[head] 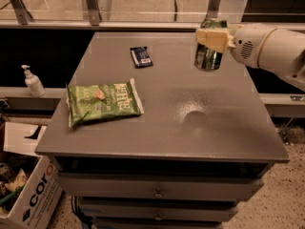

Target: Place green can upright

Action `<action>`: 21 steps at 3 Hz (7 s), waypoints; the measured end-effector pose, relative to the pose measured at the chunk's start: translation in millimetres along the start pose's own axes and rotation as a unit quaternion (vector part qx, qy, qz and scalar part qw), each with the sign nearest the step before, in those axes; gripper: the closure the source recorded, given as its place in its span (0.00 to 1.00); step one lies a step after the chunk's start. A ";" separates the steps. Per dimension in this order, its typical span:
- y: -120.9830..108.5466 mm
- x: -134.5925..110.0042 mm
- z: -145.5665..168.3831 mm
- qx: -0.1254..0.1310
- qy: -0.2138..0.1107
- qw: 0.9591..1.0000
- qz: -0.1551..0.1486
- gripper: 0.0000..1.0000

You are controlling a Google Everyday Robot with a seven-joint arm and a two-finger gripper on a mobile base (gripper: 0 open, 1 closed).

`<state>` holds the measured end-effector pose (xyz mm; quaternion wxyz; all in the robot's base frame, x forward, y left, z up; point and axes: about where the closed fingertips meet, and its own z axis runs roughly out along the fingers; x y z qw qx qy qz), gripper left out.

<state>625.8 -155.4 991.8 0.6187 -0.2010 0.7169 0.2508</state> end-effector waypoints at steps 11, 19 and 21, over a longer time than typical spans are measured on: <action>-51.0 91.0 11.2 -0.018 0.014 0.990 -0.138 0.36; -41.5 30.6 -54.2 -0.098 0.014 0.972 -0.214 0.00; -45.0 32.3 -72.8 -0.141 0.029 0.962 -0.231 0.00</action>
Offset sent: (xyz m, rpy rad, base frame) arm 0.0027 0.0245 -0.0364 -0.5076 -0.4483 0.2252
